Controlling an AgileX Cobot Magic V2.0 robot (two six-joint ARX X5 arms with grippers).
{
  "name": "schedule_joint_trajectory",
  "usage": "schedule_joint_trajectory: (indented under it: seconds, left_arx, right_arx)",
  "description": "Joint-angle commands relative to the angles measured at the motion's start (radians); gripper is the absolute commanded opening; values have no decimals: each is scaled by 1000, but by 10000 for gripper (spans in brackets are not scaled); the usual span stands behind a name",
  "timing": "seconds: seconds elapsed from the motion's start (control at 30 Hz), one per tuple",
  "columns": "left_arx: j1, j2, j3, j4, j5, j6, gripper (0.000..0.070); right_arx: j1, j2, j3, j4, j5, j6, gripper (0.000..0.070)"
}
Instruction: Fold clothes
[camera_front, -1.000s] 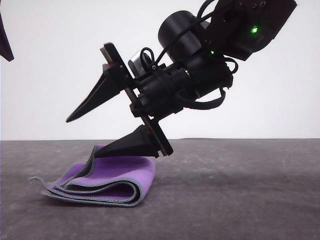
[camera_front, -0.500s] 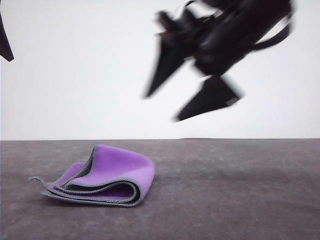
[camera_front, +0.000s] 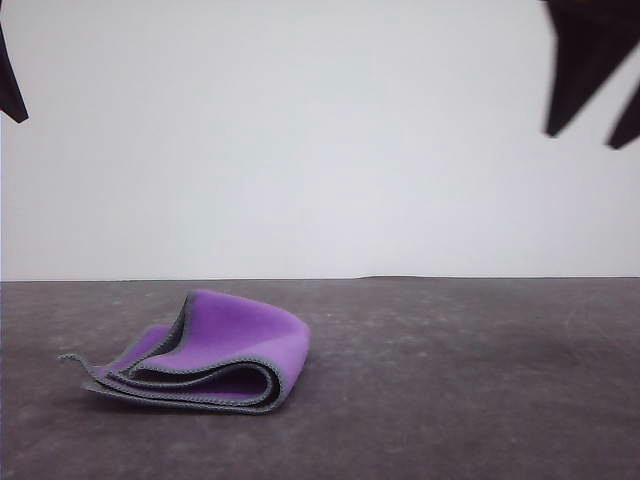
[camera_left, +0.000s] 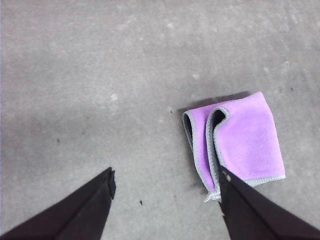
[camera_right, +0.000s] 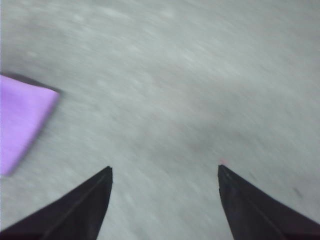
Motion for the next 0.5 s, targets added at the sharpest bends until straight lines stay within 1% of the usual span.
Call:
schedule_joint_trajectory:
  seconds: [0.0, 0.2, 0.3, 0.33, 0.37, 0.4, 0.43, 0.47]
  left_arx:
    - [1, 6, 8, 10, -3, 0, 395]
    - [1, 6, 8, 11, -3, 0, 395]
    - [1, 6, 8, 11, -3, 0, 394]
    - [1, 6, 8, 11, -3, 0, 391]
    - [1, 6, 8, 11, -3, 0, 383]
    - [1, 6, 8, 10, -3, 0, 324]
    - [1, 6, 8, 10, -3, 0, 225]
    - [1, 6, 8, 10, -3, 0, 66]
  right_arx:
    - [-17, -29, -21, -7, 1, -16, 421]
    - [-62, -141, -105, -9, 1, -16, 419]
    - [-67, -167, -115, -9, 1, -15, 403]
    - [-67, -171, -115, -9, 1, -15, 383]
    - [-67, -175, -115, -9, 1, -15, 333]
    - [-67, -175, -115, -9, 1, -15, 223]
    - [-67, -175, -115, -10, 1, -17, 111]
    - [-67, -175, -115, -11, 1, -23, 9]
